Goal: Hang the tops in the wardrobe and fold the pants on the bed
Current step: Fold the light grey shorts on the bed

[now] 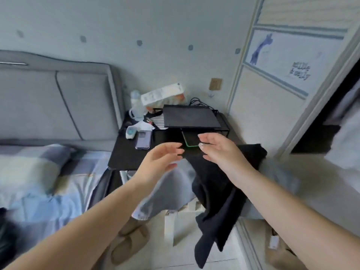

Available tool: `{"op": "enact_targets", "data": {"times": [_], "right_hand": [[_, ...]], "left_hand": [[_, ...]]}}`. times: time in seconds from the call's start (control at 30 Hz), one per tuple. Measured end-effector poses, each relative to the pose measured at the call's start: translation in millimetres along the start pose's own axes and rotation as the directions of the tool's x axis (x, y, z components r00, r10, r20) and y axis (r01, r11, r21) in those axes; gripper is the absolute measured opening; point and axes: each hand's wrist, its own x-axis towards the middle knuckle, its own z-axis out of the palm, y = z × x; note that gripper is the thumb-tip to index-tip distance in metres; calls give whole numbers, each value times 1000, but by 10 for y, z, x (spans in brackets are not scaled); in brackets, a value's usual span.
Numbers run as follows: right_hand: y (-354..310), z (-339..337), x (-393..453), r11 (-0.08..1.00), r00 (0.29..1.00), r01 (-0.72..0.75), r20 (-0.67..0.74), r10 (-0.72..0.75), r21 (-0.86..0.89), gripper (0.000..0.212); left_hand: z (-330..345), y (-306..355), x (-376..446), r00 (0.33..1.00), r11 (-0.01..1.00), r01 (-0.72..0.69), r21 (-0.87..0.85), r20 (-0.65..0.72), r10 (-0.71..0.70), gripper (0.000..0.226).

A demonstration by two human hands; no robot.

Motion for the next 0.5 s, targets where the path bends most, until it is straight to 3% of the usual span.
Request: {"op": "enact_targets", "data": {"times": [0.17,0.3,0.43,0.5], "right_hand": [[-68,1816,61,997,958,-60,283,45,44,17],[-235,3043,-49,993,877,-81,480,29,90,20],[-374,4113,-261,994,765,-85,644,19,72,17],[-423,4624,-403,996,674,-74,739,14,48,16]], "left_hand": [[-1674,-57,-908,950,997,78,17,-303,-69,30],[-2656,10,-1595,875,992,115,45,-478,-79,23],[-3372,43,-2280,746,993,119,8,-660,-85,28],[-3670,26,-2659,659,993,117,-20,-746,-92,27]]}}
